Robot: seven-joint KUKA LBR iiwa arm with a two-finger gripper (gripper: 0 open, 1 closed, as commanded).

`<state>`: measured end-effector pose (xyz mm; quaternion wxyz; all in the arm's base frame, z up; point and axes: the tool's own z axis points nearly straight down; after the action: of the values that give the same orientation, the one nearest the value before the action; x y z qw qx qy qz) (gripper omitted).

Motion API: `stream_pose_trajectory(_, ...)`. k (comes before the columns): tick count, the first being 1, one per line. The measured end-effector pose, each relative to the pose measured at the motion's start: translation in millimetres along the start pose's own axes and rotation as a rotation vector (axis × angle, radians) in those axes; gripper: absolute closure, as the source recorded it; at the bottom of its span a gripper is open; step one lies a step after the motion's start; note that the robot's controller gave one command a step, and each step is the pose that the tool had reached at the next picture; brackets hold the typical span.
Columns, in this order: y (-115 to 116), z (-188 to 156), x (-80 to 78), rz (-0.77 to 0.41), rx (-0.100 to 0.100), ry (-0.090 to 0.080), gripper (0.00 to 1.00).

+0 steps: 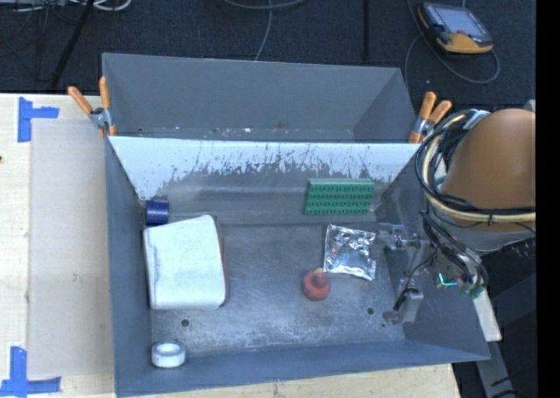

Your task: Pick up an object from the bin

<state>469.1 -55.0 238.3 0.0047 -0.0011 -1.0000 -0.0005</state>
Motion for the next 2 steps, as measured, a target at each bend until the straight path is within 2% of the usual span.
stream_pose_trajectory(1,45,138,-66.3,-0.005,-0.001,-0.003,0.0)
stream_pose_trajectory(2,40,169,-50.1,-0.171,0.001,-0.005,0.0)
